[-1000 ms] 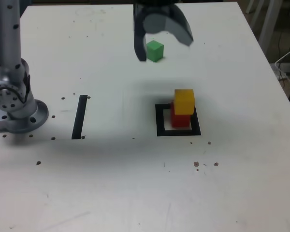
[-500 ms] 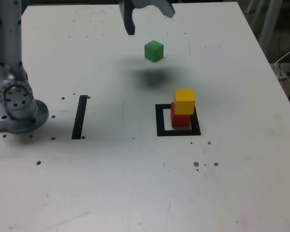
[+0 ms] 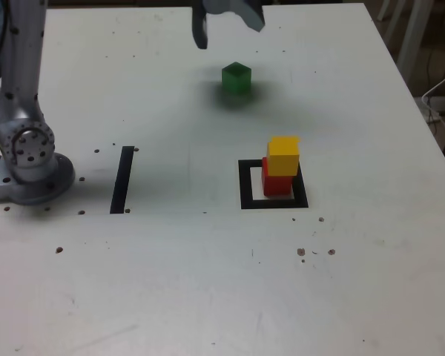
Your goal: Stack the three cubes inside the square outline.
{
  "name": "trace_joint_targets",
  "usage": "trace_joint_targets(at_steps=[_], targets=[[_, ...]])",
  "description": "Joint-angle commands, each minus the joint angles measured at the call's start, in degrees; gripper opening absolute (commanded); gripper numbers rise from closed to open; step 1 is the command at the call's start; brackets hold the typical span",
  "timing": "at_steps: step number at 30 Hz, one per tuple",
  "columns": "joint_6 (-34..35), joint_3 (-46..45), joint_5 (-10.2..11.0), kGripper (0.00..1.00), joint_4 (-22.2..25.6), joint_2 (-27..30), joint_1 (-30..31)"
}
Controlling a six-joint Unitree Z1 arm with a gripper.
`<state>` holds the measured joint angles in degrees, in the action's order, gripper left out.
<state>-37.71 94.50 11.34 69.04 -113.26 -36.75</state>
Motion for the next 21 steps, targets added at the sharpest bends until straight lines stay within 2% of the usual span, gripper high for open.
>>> trace_joint_targets(at_steps=[1, 4, 8, 12, 15, 21], targets=[[-5.1, 0.3, 0.3, 1.00, -2.3, -0.6, -0.2], [-11.8, 0.0, 1.1, 1.00, -4.1, -0.8, -0.2], [-19.4, -1.5, 4.0, 0.99, -6.0, -1.5, -0.3], [-23.4, -2.9, 6.3, 0.99, -6.6, -2.4, -0.4], [-24.8, -3.9, 6.9, 0.98, -7.0, -2.8, -0.2], [-25.6, -7.6, 6.8, 0.97, -10.2, -2.8, 1.1]])
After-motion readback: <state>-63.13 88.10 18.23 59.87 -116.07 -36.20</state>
